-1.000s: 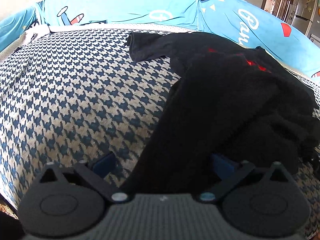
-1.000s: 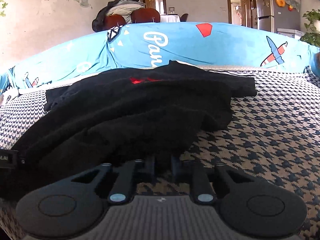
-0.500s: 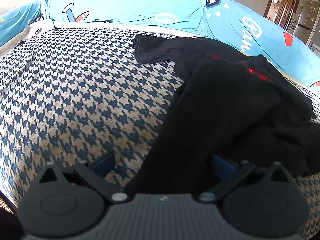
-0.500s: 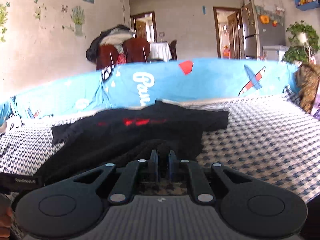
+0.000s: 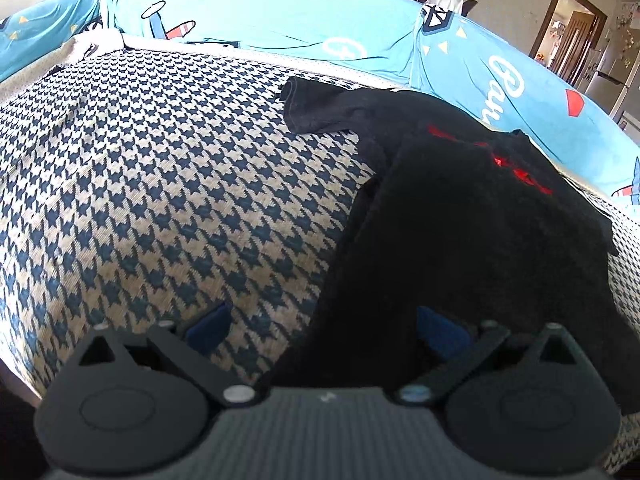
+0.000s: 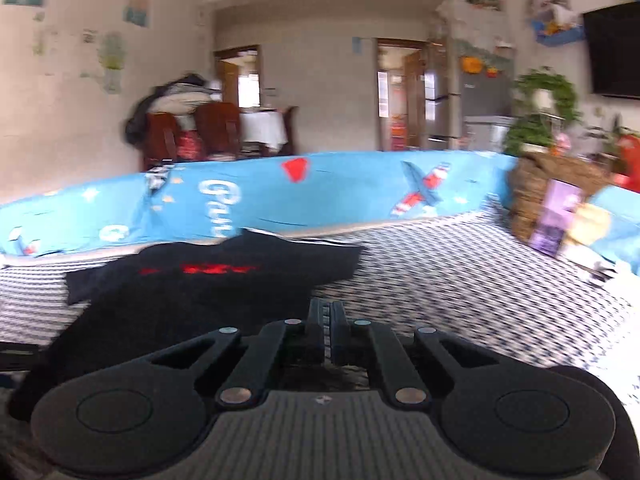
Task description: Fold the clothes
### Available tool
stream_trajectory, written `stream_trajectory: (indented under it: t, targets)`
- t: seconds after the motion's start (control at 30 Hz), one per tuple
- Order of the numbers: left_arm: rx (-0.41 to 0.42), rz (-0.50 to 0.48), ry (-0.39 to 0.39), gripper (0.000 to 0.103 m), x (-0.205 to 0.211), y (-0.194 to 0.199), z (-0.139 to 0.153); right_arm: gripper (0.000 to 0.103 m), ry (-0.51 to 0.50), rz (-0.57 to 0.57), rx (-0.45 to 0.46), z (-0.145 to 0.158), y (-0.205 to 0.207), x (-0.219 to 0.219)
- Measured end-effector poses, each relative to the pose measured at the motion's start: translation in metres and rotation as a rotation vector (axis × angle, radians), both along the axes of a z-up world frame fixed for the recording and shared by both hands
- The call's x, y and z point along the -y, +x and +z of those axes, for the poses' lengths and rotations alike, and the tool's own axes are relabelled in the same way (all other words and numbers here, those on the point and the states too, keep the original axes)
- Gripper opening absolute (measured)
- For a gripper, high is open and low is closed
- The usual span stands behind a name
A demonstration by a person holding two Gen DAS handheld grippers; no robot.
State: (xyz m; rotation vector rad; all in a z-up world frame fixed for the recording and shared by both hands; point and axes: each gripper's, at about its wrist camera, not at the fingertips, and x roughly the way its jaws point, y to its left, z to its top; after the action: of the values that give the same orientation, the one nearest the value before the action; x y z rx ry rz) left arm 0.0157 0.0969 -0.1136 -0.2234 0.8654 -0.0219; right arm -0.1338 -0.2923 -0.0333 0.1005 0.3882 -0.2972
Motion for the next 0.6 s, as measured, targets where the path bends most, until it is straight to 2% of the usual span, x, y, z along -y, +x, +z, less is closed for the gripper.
stream_trajectory:
  t: [0.13,0.3,0.37,0.6]
  targets:
    - [0.0,-0.016,0.0,0.103,0.004,-0.004,0.0,0.006,0.068,-0.003,-0.028,-0.005,-0.003,0.017]
    - [0.001,-0.04,0.015,0.103,0.012,-0.006,-0.002,0.008,0.14,0.053,-0.073,-0.017,0.004,0.022]
    - [-0.001,-0.047,0.022,0.103,0.015,-0.006,-0.003,0.014,0.145,0.064,-0.09,-0.024,0.009,0.023]
    - [-0.006,-0.072,0.044,0.103,0.026,-0.005,-0.006,0.016,0.168,0.102,-0.139,-0.037,0.03,0.024]
